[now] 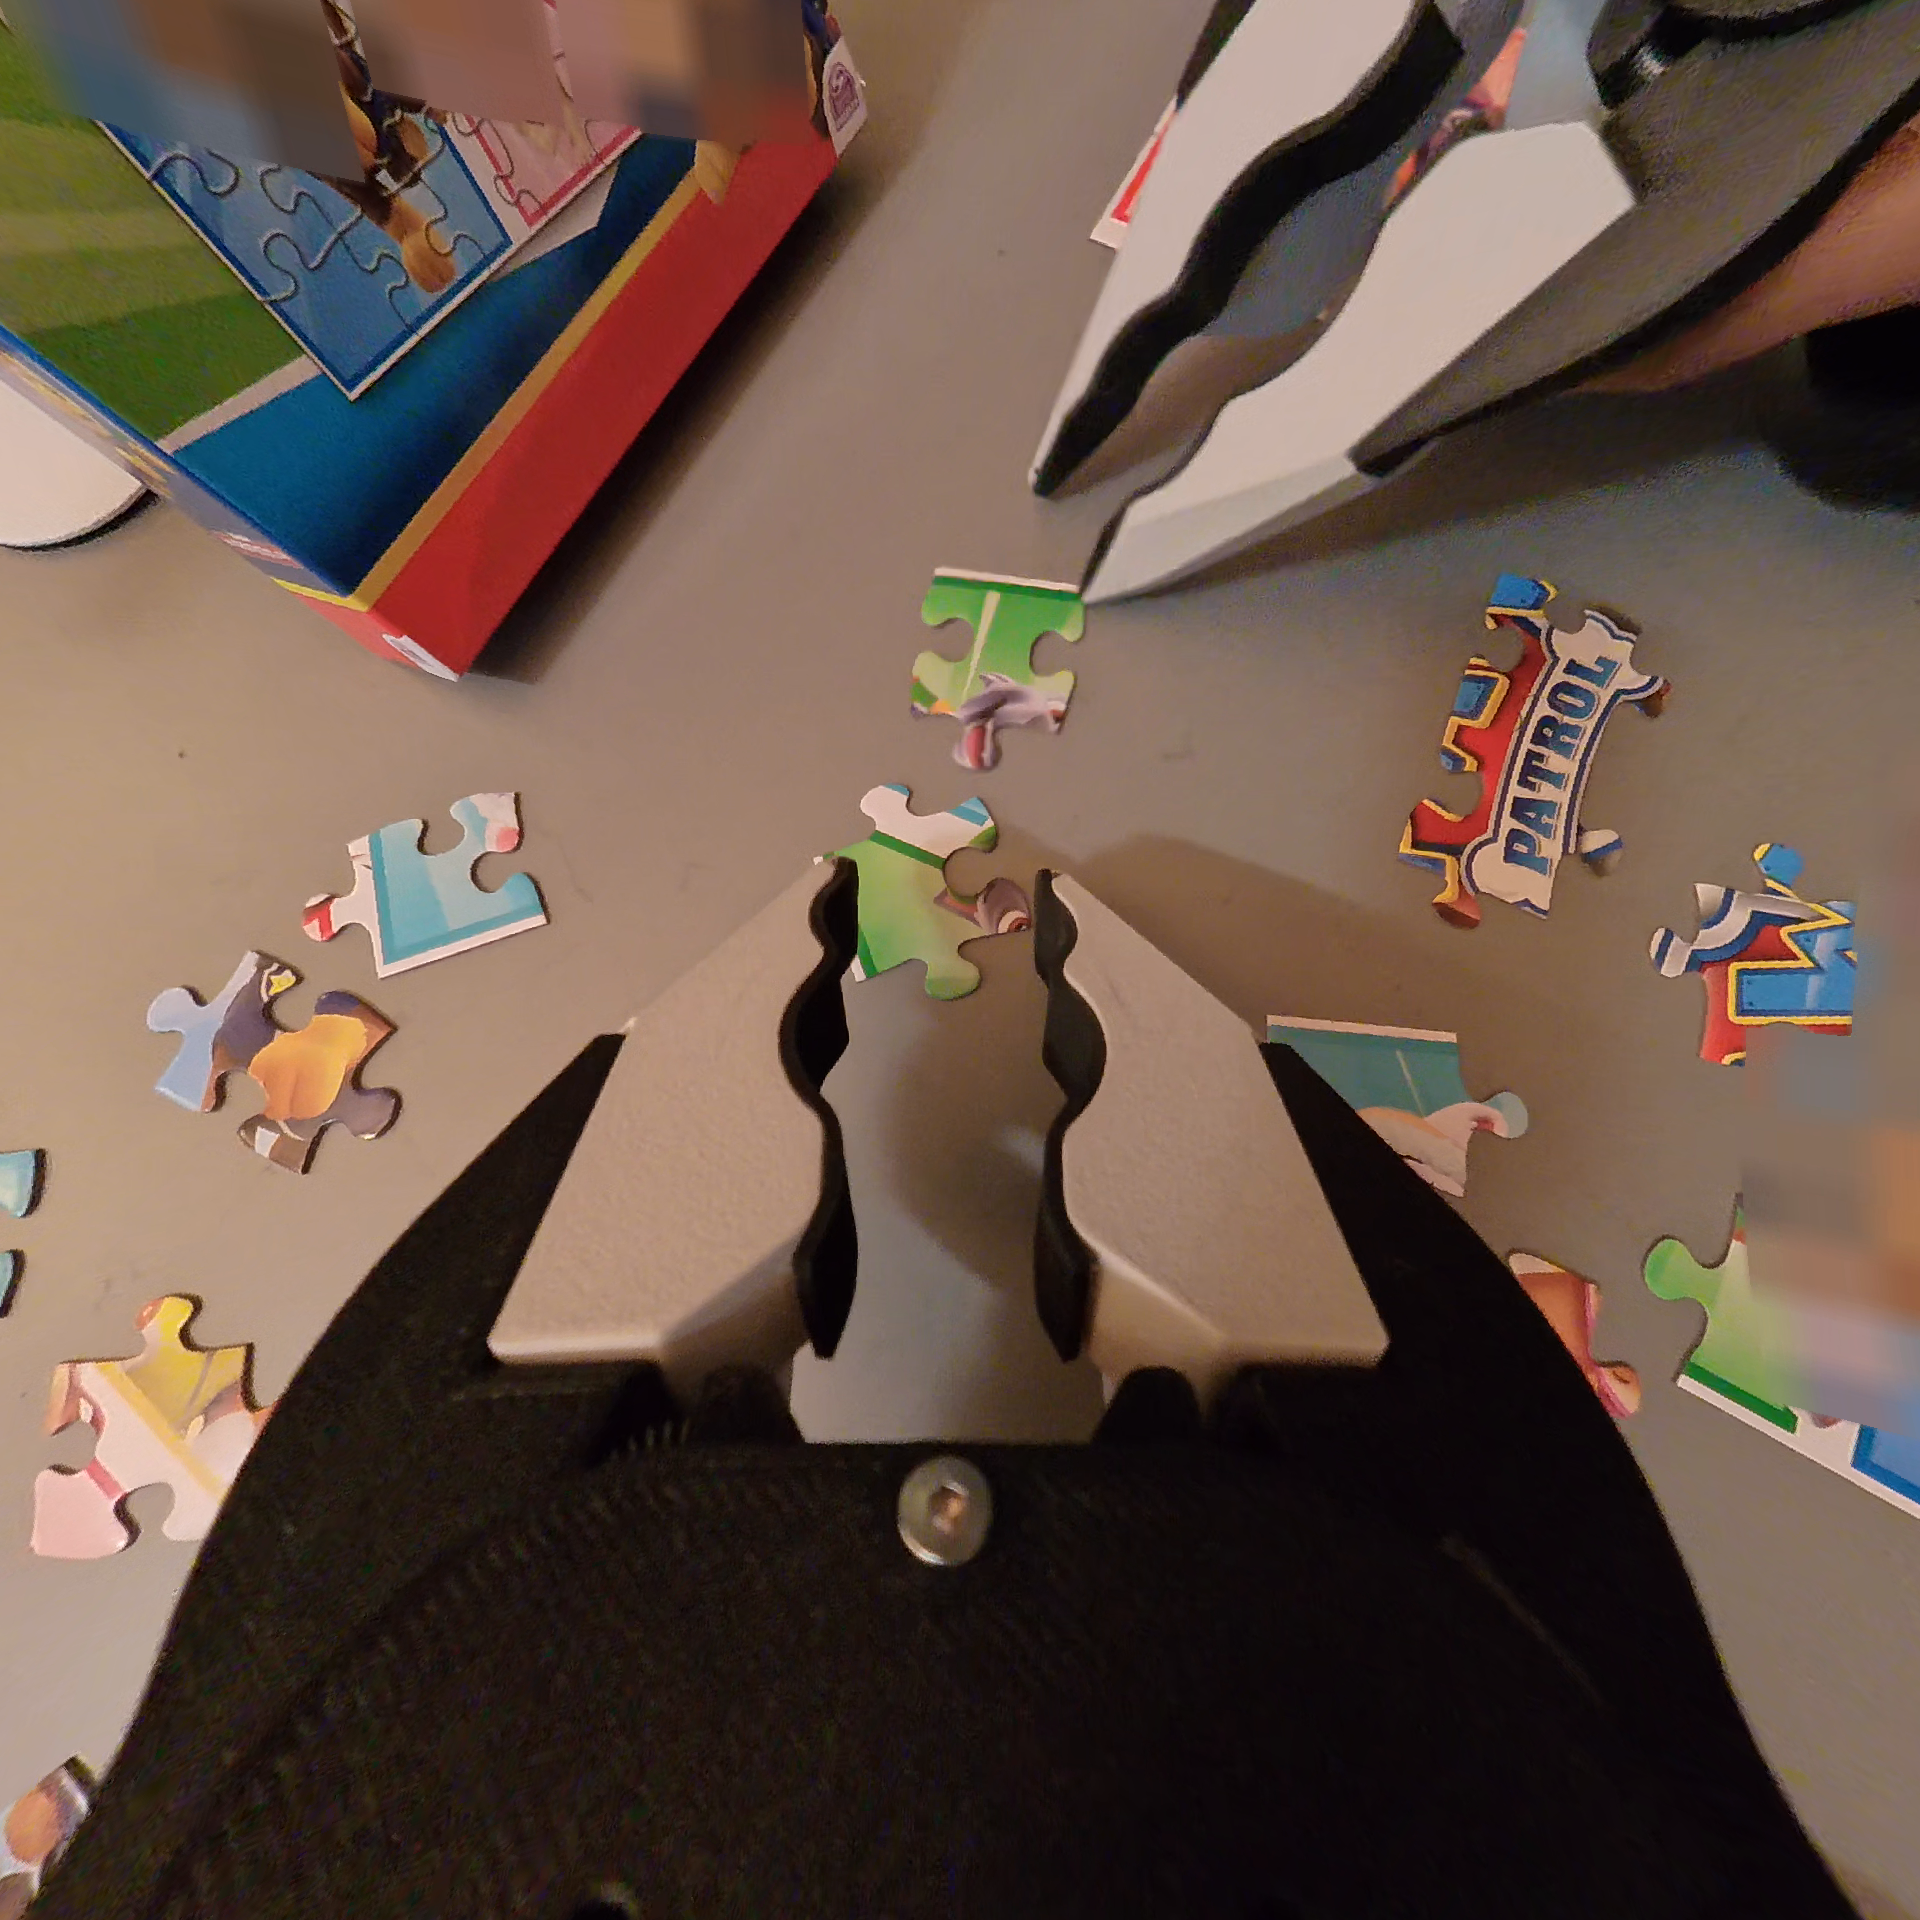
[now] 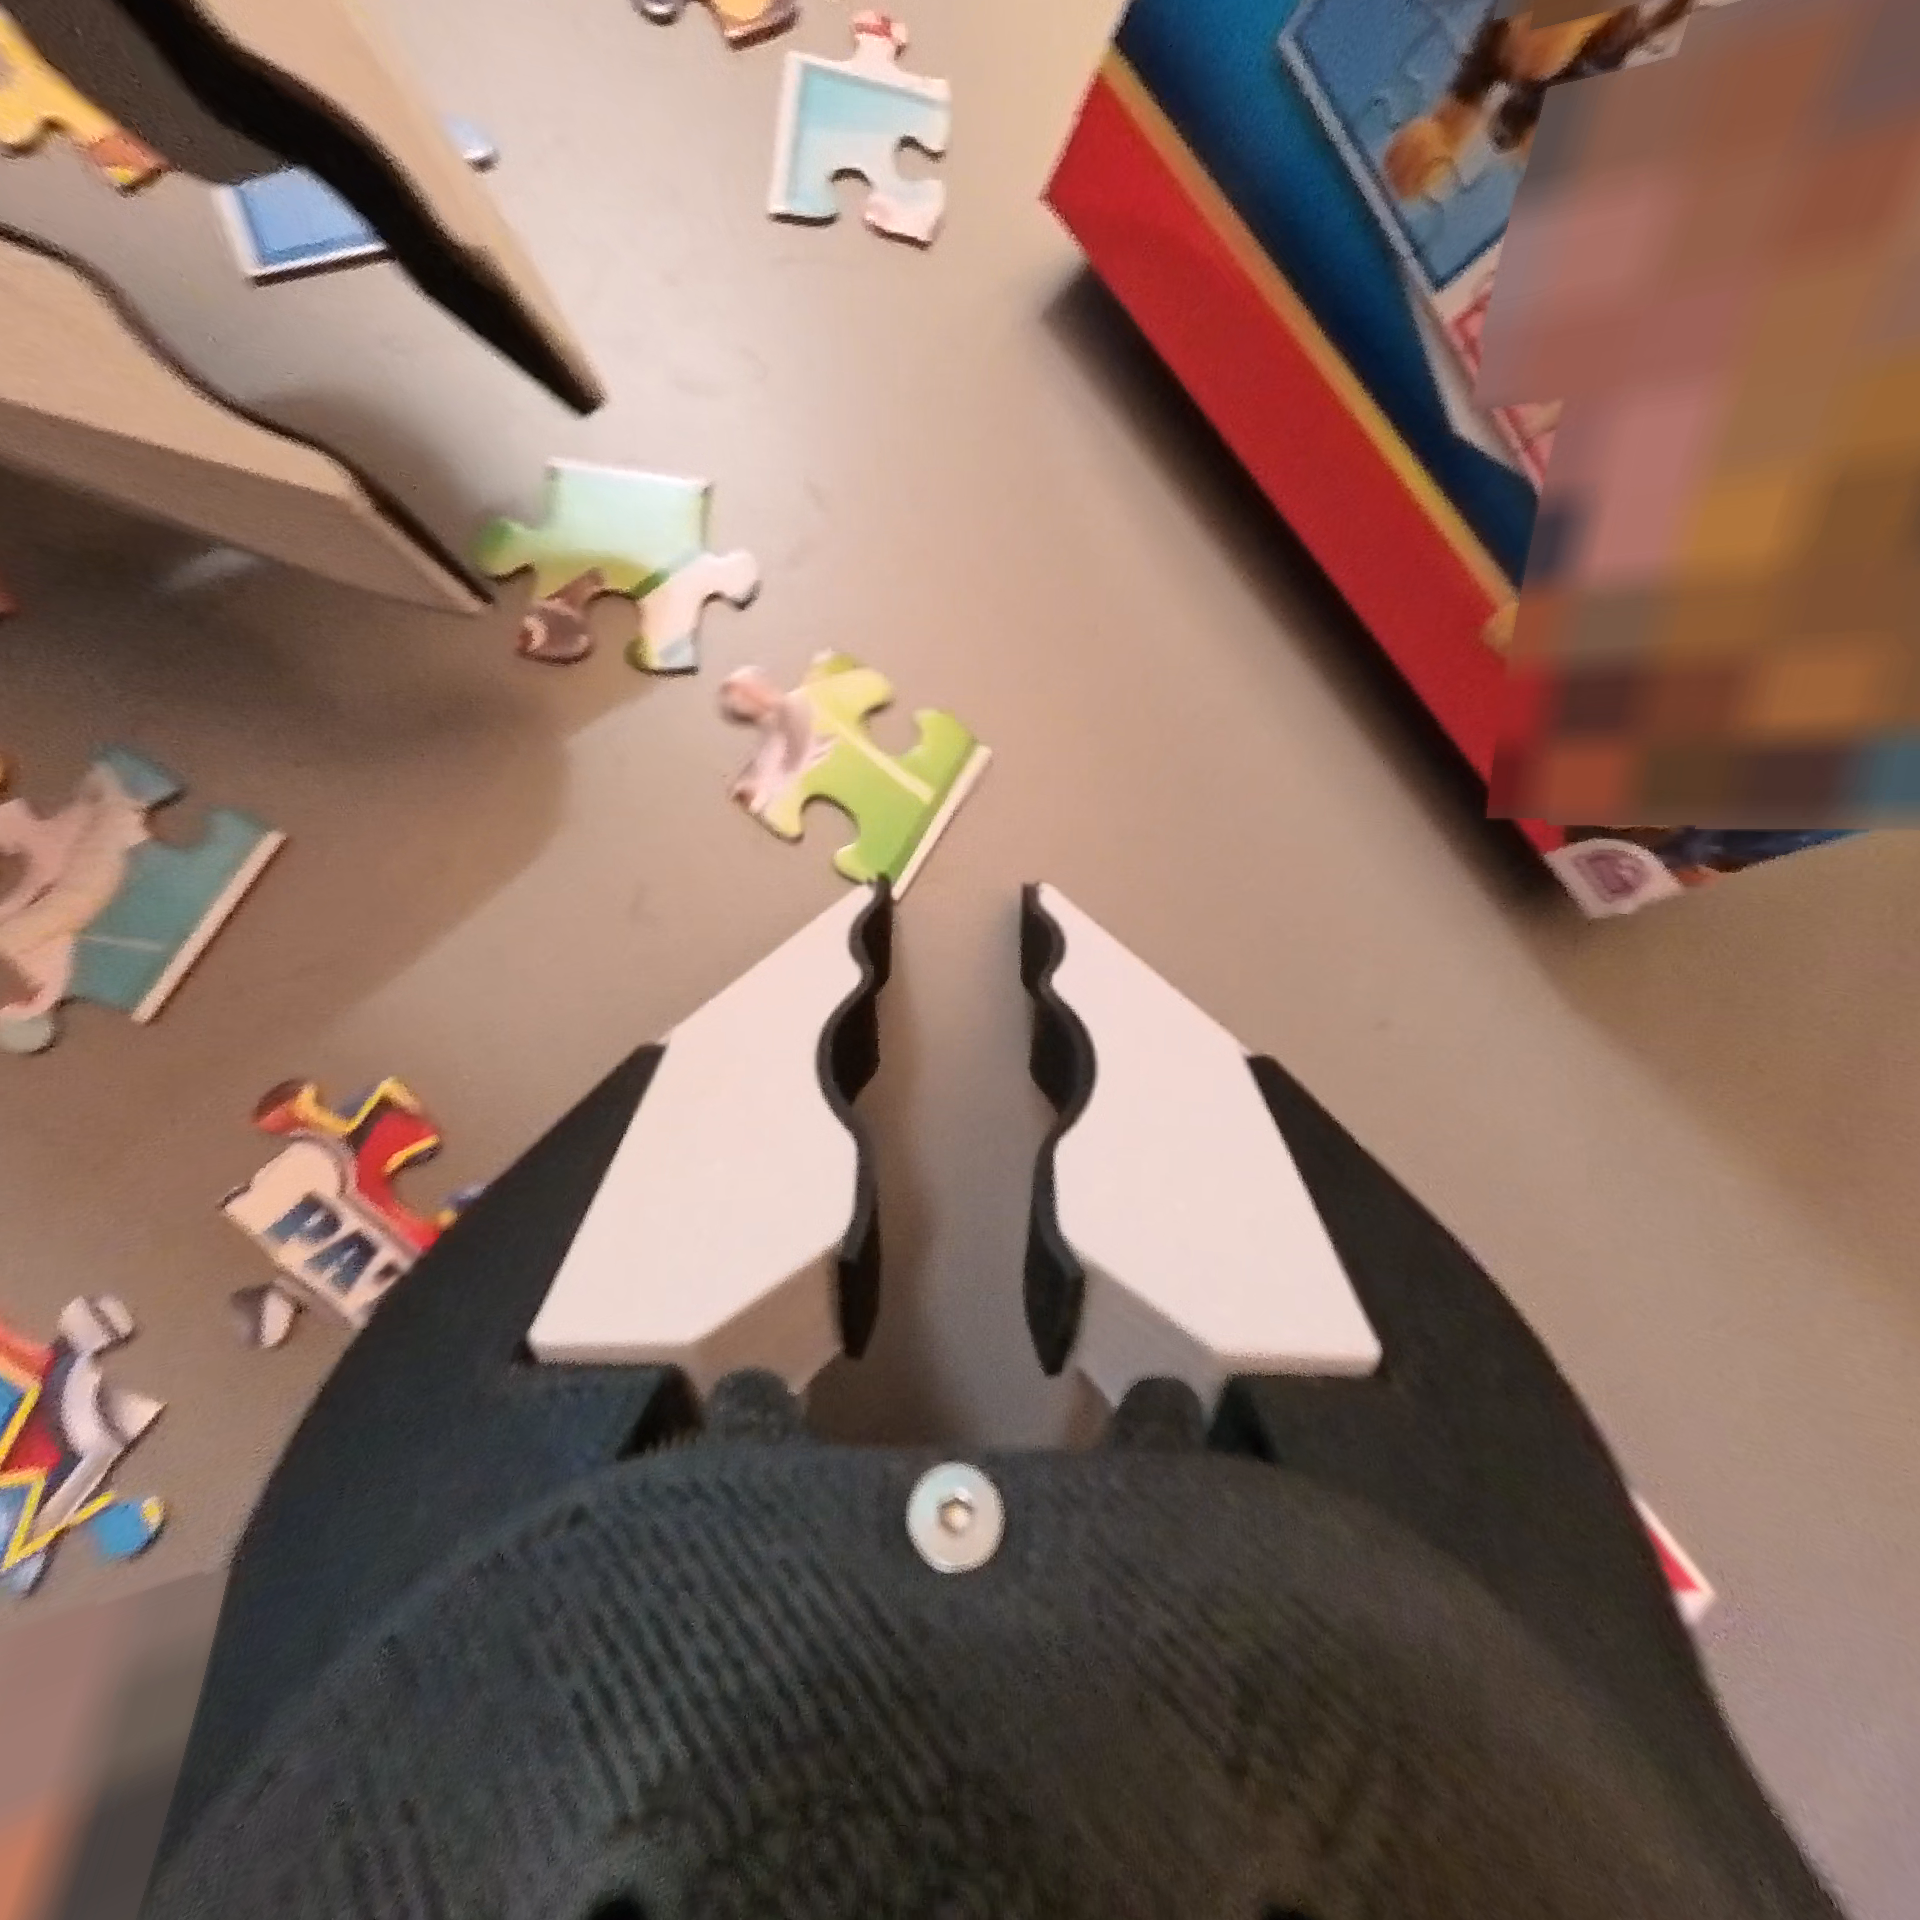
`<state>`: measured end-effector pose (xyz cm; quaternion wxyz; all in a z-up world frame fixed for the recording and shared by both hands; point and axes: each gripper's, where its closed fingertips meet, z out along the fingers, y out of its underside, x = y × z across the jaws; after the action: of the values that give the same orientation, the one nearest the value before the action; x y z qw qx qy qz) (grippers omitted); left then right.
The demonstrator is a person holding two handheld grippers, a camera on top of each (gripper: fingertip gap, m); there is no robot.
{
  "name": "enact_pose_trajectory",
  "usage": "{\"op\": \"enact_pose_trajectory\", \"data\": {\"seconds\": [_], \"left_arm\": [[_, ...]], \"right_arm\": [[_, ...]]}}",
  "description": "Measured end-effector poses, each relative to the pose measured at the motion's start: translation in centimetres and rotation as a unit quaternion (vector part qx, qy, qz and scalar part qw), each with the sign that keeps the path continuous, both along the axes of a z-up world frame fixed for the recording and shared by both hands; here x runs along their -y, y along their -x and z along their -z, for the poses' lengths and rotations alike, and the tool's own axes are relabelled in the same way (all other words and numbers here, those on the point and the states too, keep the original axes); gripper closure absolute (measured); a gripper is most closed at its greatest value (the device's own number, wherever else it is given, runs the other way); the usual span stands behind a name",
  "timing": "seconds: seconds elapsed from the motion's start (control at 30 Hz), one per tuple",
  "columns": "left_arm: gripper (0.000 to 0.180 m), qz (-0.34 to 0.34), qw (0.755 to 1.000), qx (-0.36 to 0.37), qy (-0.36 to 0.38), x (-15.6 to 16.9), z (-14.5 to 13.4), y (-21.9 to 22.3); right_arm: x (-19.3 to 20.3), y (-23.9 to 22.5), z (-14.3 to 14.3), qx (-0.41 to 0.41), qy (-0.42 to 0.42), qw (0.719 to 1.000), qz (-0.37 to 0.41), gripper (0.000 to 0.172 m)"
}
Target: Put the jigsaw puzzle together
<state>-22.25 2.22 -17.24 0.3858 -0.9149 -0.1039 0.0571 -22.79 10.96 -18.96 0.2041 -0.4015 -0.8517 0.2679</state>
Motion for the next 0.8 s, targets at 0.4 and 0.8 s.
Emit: {"op": "enact_pose_trajectory", "data": {"seconds": [0.4, 0.8], "left_arm": [[0.148, -0.001, 1.000, -0.009, -0.003, -0.1, -0.3, 0.0], [0.148, -0.004, 1.000, -0.014, 0.005, 0.1, -0.1, 0.2]], "right_arm": [[1.1, -0.6, -0.6, 0.011, 0.033, 0.999, -0.007, 0.150], [2.0, -0.8, 0.1, 0.027, 0.034, 0.999, -0.023, 0.136]]}}
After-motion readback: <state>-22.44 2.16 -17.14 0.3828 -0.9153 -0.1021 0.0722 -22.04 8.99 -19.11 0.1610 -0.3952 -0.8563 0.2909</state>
